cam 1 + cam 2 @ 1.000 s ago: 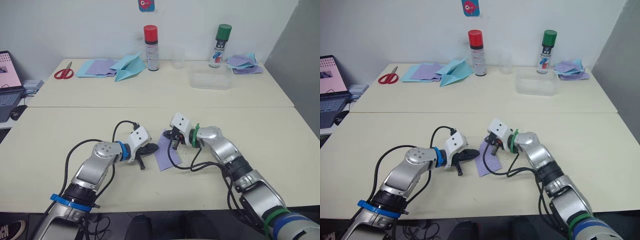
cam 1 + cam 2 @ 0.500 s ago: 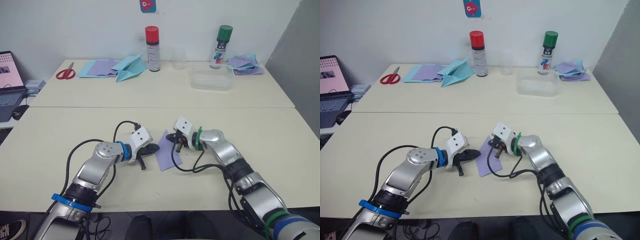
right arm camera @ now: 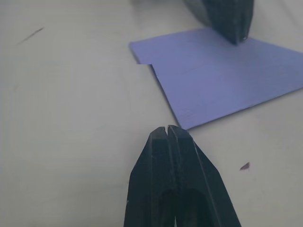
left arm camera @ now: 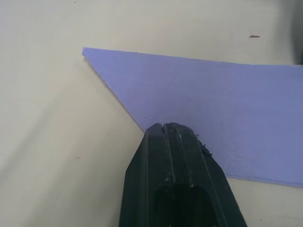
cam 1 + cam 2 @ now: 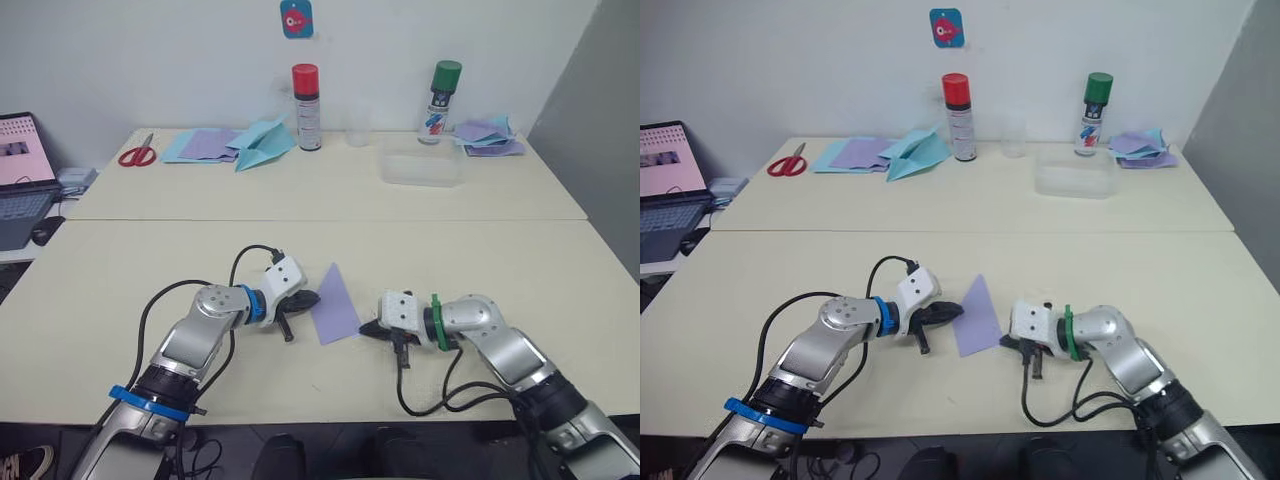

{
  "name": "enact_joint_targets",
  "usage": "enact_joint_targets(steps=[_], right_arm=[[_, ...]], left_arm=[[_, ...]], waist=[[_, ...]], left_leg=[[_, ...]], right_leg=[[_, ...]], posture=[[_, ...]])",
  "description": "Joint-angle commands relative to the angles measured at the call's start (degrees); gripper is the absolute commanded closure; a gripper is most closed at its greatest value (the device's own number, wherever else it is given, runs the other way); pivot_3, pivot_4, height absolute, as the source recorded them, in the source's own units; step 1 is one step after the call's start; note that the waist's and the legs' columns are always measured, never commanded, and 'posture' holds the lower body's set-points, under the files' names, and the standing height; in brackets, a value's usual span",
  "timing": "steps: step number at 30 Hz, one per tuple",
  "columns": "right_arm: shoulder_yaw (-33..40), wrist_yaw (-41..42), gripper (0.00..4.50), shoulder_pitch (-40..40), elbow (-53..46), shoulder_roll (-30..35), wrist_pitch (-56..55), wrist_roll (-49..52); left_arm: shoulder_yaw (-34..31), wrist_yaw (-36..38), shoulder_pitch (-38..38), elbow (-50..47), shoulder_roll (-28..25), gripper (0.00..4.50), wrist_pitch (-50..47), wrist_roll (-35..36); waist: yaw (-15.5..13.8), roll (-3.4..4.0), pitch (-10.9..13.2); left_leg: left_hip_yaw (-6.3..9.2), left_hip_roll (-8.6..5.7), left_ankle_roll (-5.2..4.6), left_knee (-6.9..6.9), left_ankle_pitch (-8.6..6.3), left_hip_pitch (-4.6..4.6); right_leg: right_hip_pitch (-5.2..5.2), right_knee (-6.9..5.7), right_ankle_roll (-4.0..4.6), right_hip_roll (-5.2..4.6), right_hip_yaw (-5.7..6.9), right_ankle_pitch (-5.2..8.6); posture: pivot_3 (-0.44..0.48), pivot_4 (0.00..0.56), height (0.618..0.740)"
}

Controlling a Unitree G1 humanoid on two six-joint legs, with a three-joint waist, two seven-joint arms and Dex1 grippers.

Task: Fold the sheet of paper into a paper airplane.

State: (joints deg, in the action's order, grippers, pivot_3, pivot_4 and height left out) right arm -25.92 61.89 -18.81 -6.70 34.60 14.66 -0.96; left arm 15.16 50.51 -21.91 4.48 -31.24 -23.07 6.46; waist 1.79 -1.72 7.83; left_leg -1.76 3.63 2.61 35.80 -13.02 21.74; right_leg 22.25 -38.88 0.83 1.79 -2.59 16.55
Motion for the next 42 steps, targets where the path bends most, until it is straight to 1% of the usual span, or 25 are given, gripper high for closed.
enact_joint_targets(steps=[1, 3, 5, 7, 10, 12, 14, 17, 21, 24, 27, 31, 34, 37, 42], right_arm=[[0.8, 1.4, 4.45, 1.3, -0.1, 0.2, 2.4, 2.0], [6.0, -2.7, 4.45, -0.1, -1.0, -4.9, 4.1, 7.1], [9.0, -3.9, 4.45, -1.5, -1.5, -8.2, 3.0, 10.5], [9.8, -4.2, 4.45, -2.0, -1.1, -9.6, 1.9, 10.9], [8.1, -7.4, 4.45, -3.2, 2.2, -11.1, 2.2, 7.8], [7.6, -10.8, 4.45, -4.0, 3.8, -12.6, 7.3, 6.6], [9.4, -14.3, 4.45, -4.4, 3.4, -15.0, 14.5, 8.3], [11.8, -15.5, 4.45, -4.6, -0.7, -16.1, 24.1, 11.9], [14.2, -16.2, 4.45, -4.9, -7.9, -15.1, 36.8, 17.3], [13.3, -17.8, 3.87, -5.6, -11.0, -13.9, 42.8, 18.2], [12.3, -21.7, 2.86, -6.8, -11.6, -14.5, 49.5, 17.8], [11.5, -24.0, 1.42, -7.2, -11.7, -14.7, 53.4, 18.6], [11.7, -26.0, 1.42, -6.9, -11.4, -15.2, 55.9, 19.2], [13.0, -27.1, 1.42, -7.0, -11.8, -17.6, 60.7, 21.4], [16.2, -29.8, 1.42, -8.7, -11.0, -24.6, 68.4, 24.5]], left_arm=[[1.5, -0.2, 1.8, 2.7, -0.5, 4.5, -1.5, -2.2], [1.4, -0.2, 2.0, 2.5, -0.6, 4.5, -1.5, -2.2], [1.2, -0.1, 2.2, 2.4, -0.6, 4.5, -1.5, -2.2], [1.1, 0.0, 2.2, 2.4, -0.6, 4.5, -1.4, -2.2], [1.1, 0.2, 2.0, 2.5, -0.8, 4.5, -1.2, -2.3], [1.1, 0.2, 1.7, 2.7, -0.7, 4.5, -1.2, -2.4], [1.0, 0.3, 1.4, 2.6, -0.8, 4.5, -1.3, -2.4], [0.8, 0.4, 1.7, 2.3, -1.1, 4.5, -1.3, -2.4], [0.7, 0.6, 2.5, 1.7, -1.6, 4.5, -1.4, -2.3], [0.6, 0.5, 2.7, 1.4, -1.7, 4.5, -1.5, -2.3], [0.7, 0.2, 2.7, 1.3, -1.4, 4.5, -1.7, -2.3], [0.8, -0.1, 3.0, 0.9, -1.2, 4.5, -1.9, -2.2], [0.6, -0.4, 3.4, 0.3, -1.1, 4.5, -2.1, -2.1], [0.5, -0.6, 4.0, -0.3, -1.2, 4.5, -2.2, -2.0], [0.4, -0.7, 4.3, -0.5, -1.1, 4.5, -2.5, -2.1]], waist=[[0.0, -0.02, 0.0], [0.0, -0.1, 0.1], [0.0, -0.09, 0.3], [0.0, 0.02, 0.4], [0.0, -0.12, 0.5], [0.0, -0.14, 0.6], [0.0, -0.13, 0.6], [0.0, -0.06, 0.6], [0.0, -0.04, 0.7], [0.0, -0.02, 0.7], [0.1, -0.02, 0.7], [0.1, -0.02, 0.7], [0.1, -0.03, 0.7], [0.1, -0.03, 0.7], [0.1, -0.03, 0.7]], left_leg=[[0.0, 0.0, 0.01, 0.0, 0.0, 0.0], [0.0, 0.01, 0.01, -0.01, -0.01, 0.02], [0.02, 0.05, 0.01, -0.02, 0.0, 0.03], [0.08, 0.05, 0.01, -0.01, 0.0, 0.04], [0.08, 0.03, 0.01, -0.01, 0.0, 0.06], [0.06, 0.03, 0.01, -0.01, 0.0, 0.07], [0.07, 0.05, 0.01, -0.02, 0.0, 0.1], [0.09, 0.09, 0.01, -0.02, 0.0, 0.14], [0.11, 0.1, 0.01, -0.02, 0.0, 0.15], [0.13, 0.09, 0.01, -0.04, 0.0, 0.14], [0.15, 0.09, 0.01, -0.1, 0.0, 0.15], [0.13, 0.09, 0.01, -0.11, 0.0, 0.25], [0.11, 0.07, 0.01, -0.11, 0.0, 0.32], [0.11, 0.08, 0.01, -0.12, 0.0, 0.33], [0.13, 0.1, 0.01, -0.24, 0.0, 0.3]], right_leg=[[0.0, 0.0, -0.03, 0.0, 0.0, -0.01], [0.01, -0.01, -0.17, 0.0, 0.03, -0.09], [0.03, -0.07, -0.24, 0.02, 0.08, -0.13], [0.05, -0.11, -0.27, 0.03, 0.09, -0.16], [0.05, -0.07, -0.27, 0.03, 0.06, -0.16], [0.05, -0.03, -0.27, 0.01, 0.03, -0.15], [0.07, -0.04, -0.27, -0.03, 0.02, -0.15], [0.1, -0.08, -0.27, -0.05, 0.02, -0.15], [0.12, -0.06, -0.27, -0.08, -0.02, -0.15], [0.13, -0.06, -0.27, -0.08, -0.01, -0.15], [0.17, -0.06, -0.24, -0.08, 0.0, -0.14], [0.3, -0.05, -0.24, -0.08, -0.03, -0.14], [0.36, -0.04, -0.26, -0.09, -0.04, -0.14], [0.36, -0.03, -0.26, -0.09, -0.04, -0.14], [0.4, -0.02, -0.26, -0.07, -0.02, -0.14]], posture=[[0.0, 0.15, 0.74], [0.0, 0.15, 0.74], [0.0, 0.15, 0.74], [0.0, 0.15, 0.74], [0.0, 0.15, 0.74], [0.0, 0.15, 0.74], [0.0, 0.15, 0.74], [0.0, 0.15, 0.74], [0.0, 0.15, 0.74], [0.0, 0.15, 0.74], [0.0, 0.15, 0.74], [0.0, 0.15, 0.74], [0.0, 0.15, 0.74], [0.0, 0.15, 0.74], [0.0, 0.15, 0.74]])
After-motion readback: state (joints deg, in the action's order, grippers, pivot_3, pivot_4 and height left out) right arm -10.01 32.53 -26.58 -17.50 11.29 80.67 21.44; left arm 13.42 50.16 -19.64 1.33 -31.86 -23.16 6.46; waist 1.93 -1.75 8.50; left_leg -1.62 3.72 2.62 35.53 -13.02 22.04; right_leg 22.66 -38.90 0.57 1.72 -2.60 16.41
